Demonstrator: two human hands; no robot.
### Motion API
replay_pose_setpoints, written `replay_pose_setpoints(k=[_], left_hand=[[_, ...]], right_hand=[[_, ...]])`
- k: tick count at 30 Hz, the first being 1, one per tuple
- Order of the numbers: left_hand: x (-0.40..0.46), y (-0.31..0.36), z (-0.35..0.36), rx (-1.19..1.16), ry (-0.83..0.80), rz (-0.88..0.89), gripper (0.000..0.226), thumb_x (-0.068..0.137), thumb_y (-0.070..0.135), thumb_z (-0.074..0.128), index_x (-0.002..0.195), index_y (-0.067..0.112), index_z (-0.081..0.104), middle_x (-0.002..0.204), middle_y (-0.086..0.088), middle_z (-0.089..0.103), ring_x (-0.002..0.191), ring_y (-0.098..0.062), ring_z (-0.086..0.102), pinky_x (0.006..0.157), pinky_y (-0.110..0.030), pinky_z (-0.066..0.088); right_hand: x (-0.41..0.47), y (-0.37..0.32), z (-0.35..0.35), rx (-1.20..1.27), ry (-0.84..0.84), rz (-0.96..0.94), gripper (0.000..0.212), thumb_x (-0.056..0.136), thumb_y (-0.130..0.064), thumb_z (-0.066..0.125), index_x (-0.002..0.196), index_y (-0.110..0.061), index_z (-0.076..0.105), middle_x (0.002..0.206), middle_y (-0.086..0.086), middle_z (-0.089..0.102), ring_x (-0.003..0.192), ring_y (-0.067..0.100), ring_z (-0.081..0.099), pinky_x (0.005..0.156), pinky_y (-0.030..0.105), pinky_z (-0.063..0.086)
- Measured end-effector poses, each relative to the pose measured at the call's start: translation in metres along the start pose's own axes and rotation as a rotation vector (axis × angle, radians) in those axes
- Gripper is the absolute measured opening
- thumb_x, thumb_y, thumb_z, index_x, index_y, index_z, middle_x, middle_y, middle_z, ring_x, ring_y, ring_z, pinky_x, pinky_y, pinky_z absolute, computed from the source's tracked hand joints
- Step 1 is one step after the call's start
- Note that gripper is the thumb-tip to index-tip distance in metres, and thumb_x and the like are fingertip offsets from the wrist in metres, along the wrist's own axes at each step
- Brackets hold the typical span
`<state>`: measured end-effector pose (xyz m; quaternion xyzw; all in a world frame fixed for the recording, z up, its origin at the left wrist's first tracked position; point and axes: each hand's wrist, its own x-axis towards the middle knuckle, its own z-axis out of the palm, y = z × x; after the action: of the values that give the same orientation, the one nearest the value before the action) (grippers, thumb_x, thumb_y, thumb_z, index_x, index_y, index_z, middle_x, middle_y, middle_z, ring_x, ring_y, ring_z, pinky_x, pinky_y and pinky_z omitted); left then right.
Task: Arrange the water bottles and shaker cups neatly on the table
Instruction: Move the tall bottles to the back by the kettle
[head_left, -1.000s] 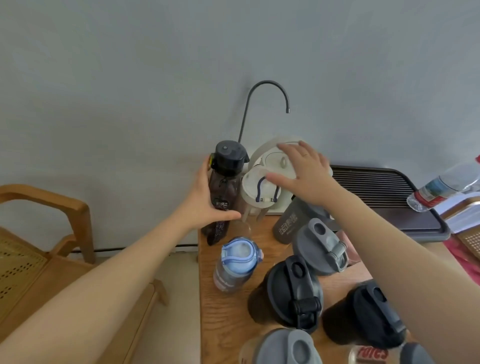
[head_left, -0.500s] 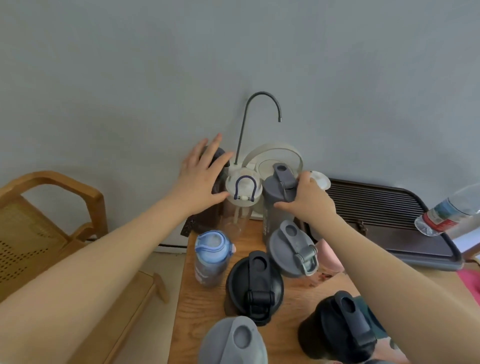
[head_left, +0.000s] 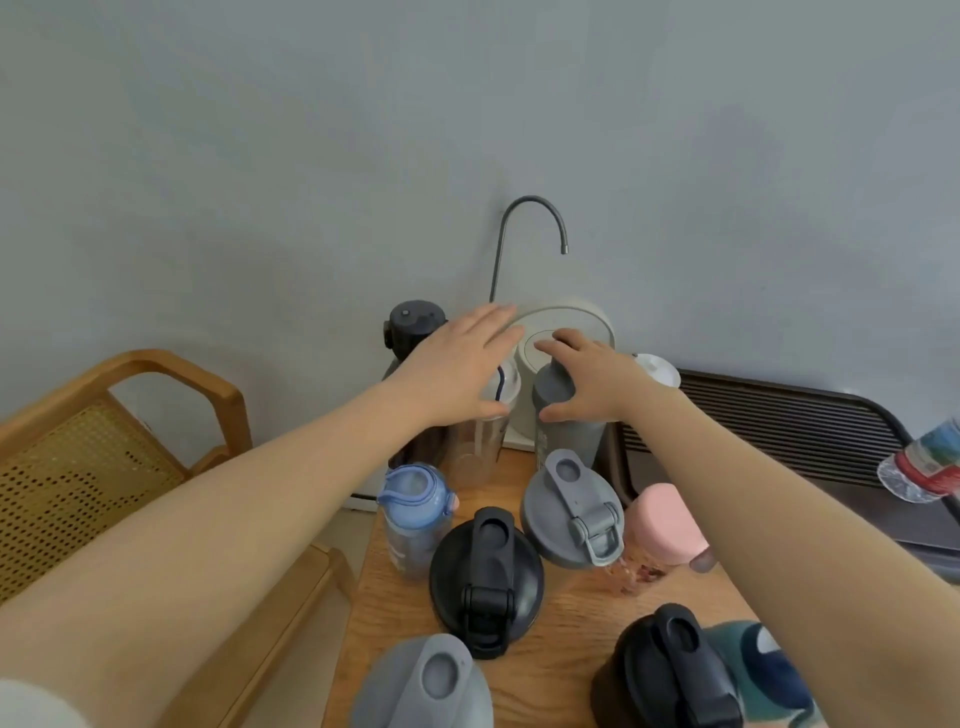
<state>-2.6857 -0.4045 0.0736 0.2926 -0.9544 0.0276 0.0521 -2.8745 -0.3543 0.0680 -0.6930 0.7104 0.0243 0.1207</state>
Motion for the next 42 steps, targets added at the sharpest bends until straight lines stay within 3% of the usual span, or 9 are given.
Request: replay_pose_setpoints(k=[5,9,14,20,24,27,31,35,42], left_hand=[[0.005,0.009,0.017,0.104,-0.17,-0.025,0.087,0.079,0.033,0.068,0.144,0.012,0.013,0.153,-0.017,0.014,0.139,-0.031,0.018,0.108,-0.042,0.033],[0.004,0.011,0.022,0.134,-0.09,-0.065,0.078,0.081,0.023,0.066,0.141,0.009,0.019,0.148,-0.019,0.025,0.135,-0.032,0.025,0.107,-0.04,0.03],[0.009,0.013,0.025,0.084,-0.063,-0.101,0.077,0.08,0.031,0.068,0.139,0.011,0.023,0.144,-0.016,0.032,0.132,-0.03,0.029,0.106,-0.039,0.03],[-0.007,0.003,0.01,-0.076,0.018,-0.071,0.086,0.083,0.047,0.058,0.146,0.013,0.01,0.157,-0.011,0.008,0.143,-0.026,0.008,0.116,-0.037,0.011],[-0.021,-0.029,-0.006,-0.061,0.187,-0.153,0.08,0.081,0.043,0.061,0.144,0.014,0.021,0.156,-0.012,0.01,0.144,-0.03,0.005,0.116,-0.043,0.006],[-0.024,-0.059,-0.007,-0.149,0.034,-0.316,0.092,0.076,0.04,0.069,0.146,0.025,0.011,0.157,-0.012,0.001,0.143,-0.034,0.006,0.114,-0.046,0.015],[-0.019,-0.08,-0.001,-0.302,-0.12,-0.291,0.097,0.072,0.034,0.075,0.145,0.032,0.012,0.157,-0.007,0.007,0.14,-0.031,0.018,0.111,-0.044,0.029],[-0.01,-0.085,0.005,-0.568,-0.032,-0.284,0.08,0.069,0.026,0.079,0.135,0.021,0.034,0.135,-0.009,0.047,0.12,-0.028,0.047,0.097,-0.036,0.042],[-0.011,-0.08,0.017,-0.547,0.117,-0.383,0.074,0.067,0.037,0.079,0.126,0.019,0.039,0.121,-0.013,0.054,0.106,-0.032,0.053,0.085,-0.039,0.047]], right_hand=[[-0.024,0.022,0.008,-0.034,-0.095,0.025,0.11,0.063,-0.043,0.079,0.147,-0.029,0.009,0.153,0.008,0.009,0.134,0.036,0.029,0.105,0.048,0.039],[-0.038,0.026,0.018,0.135,0.081,0.126,0.091,0.064,-0.036,0.078,0.14,-0.021,0.029,0.144,0.012,0.019,0.119,0.036,0.046,0.097,0.04,0.045],[-0.028,0.008,0.023,0.124,0.132,0.118,0.08,0.065,-0.041,0.075,0.133,-0.024,0.037,0.14,0.012,0.025,0.117,0.038,0.044,0.093,0.042,0.044],[-0.019,-0.004,0.021,0.15,0.12,0.117,0.076,0.069,-0.042,0.072,0.133,-0.025,0.036,0.142,0.013,0.023,0.119,0.04,0.042,0.097,0.043,0.044],[-0.015,-0.006,0.014,0.057,-0.012,0.198,0.087,0.075,-0.054,0.063,0.145,-0.029,0.018,0.157,0.01,-0.001,0.14,0.042,0.019,0.11,0.054,0.028],[-0.009,-0.015,0.001,-0.093,-0.08,0.239,0.089,0.078,-0.065,0.053,0.148,-0.029,0.012,0.159,0.007,-0.005,0.146,0.035,0.0,0.116,0.057,0.009],[0.001,-0.036,-0.01,-0.124,-0.026,0.187,0.09,0.078,-0.068,0.05,0.148,-0.024,0.016,0.16,0.008,0.004,0.146,0.032,0.001,0.115,0.055,0.005],[0.014,-0.063,-0.01,0.078,0.06,-0.038,0.094,0.075,-0.054,0.065,0.148,-0.024,0.014,0.157,0.003,0.017,0.145,0.028,0.014,0.115,0.047,0.015],[0.024,-0.084,0.011,0.068,0.052,-0.021,0.087,0.074,-0.035,0.071,0.144,-0.019,0.021,0.147,0.008,0.031,0.127,0.031,0.043,0.101,0.041,0.043]])
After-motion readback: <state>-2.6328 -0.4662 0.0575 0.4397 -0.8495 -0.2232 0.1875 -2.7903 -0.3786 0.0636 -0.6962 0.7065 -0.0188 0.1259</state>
